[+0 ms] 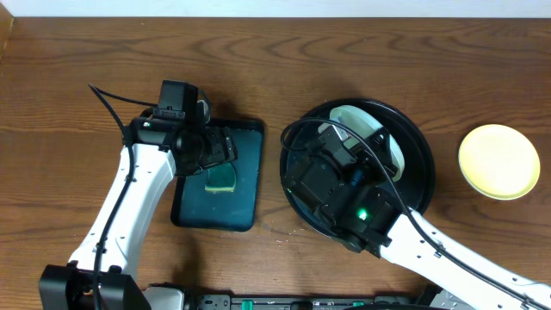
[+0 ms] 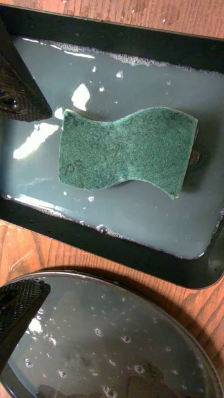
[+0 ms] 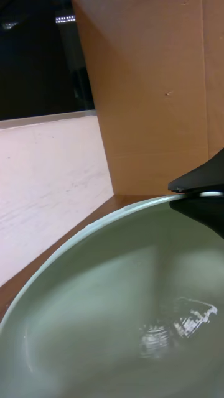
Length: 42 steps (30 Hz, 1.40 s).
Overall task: Clean dirty plates on tray and stack at the side
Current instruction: 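Lift the mint plate with the right gripper and carry it right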
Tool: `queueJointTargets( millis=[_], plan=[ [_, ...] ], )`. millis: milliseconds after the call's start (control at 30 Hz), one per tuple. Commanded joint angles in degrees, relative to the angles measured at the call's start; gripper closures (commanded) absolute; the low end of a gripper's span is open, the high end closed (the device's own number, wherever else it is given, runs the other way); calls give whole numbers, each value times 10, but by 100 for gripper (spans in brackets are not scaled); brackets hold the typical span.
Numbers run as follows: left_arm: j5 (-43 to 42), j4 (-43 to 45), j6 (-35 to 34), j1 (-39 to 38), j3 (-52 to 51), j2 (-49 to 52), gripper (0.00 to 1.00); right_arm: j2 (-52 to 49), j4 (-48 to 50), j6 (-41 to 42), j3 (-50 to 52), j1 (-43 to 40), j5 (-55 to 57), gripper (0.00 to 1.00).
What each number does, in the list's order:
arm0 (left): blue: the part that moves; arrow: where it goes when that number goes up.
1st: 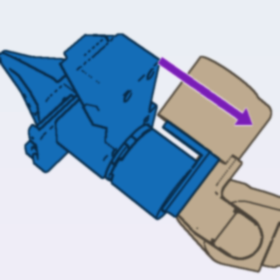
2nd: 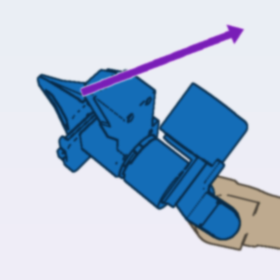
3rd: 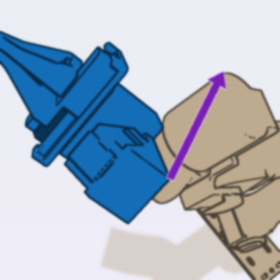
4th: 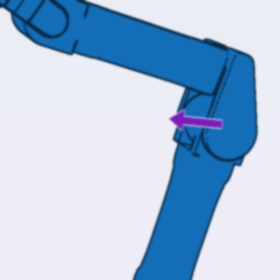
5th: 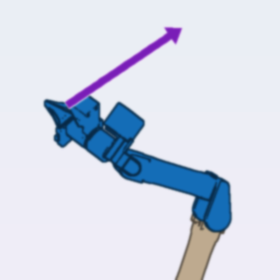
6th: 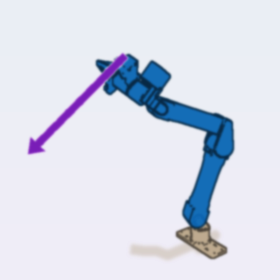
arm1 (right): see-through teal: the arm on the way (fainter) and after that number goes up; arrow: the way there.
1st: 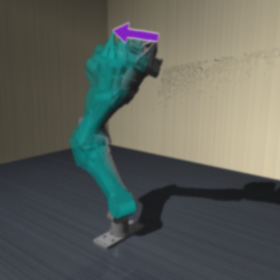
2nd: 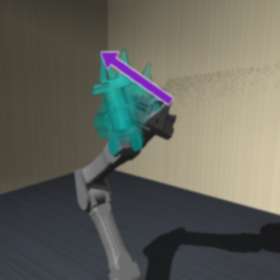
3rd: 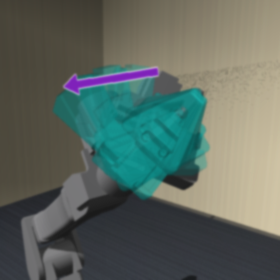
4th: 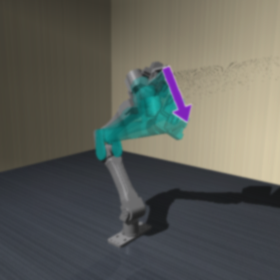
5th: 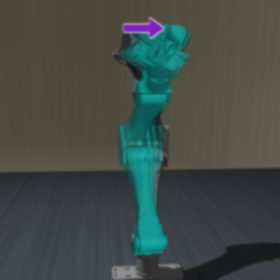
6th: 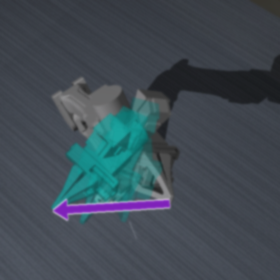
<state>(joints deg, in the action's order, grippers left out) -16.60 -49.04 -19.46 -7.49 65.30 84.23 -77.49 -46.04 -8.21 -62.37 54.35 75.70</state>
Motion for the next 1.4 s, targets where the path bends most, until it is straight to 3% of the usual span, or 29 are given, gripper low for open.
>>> queueJointTargets(
  millis=[0, 367, 433, 500, 567, 633, 700, 800, 867, 1067, 1100, 1267, 1367],
  plan=[
    [-3, -1, -3, 3, 10, 0, 18, 10, 0, -3, -5, 6, 25, 99],
    [-3, -1, -3, 3, 10, 0, 18, 10, 9, 3, -5, 2, -11, 99],
    [-3, -1, -3, 3, 10, 0, 18, 10, -16, -31, -5, 0, 18, 99],
    [-3, -1, -3, 3, 10, 0, 18, 10, -3, 10, -5, -25, 64, 99],
    [-3, -1, -3, 3, 10, 0, 18, 10, -7, -22, -5, -20, -21, 99],
    [-3, -1, -3, 3, 10, 0, 18, 10, -19, -22, -5, -21, 1, 99],
    [-3, -1, -3, 3, 10, 0, 18, 10, -1, 53, -5, -48, 34, 99],
    [-3, -1, -3, 3, 10, 0, 18, 10, -11, 43, -5, -50, -87, 99],
    [-3, -1, -3, 3, 10, 0, 18, 10, -14, 134, -5, -83, -97, 99],
    [-3, -1, -3, 3, 10, 0, 18, 10, -9, 230, -5, -282, -378, 99],
    [-3, -1, -3, 3, 10, 0, 18, 10, -4, 230, -5, -367, -472, 99],
    [-3, -1, -3, 3, 10, 0, 18, 10, 27, 202, -5, -622, -722, 99],
    [-3, -1, -3, 3, 10, 0, 18, 6, 45, 211, -5, -791, -805, 99]
  ],
)
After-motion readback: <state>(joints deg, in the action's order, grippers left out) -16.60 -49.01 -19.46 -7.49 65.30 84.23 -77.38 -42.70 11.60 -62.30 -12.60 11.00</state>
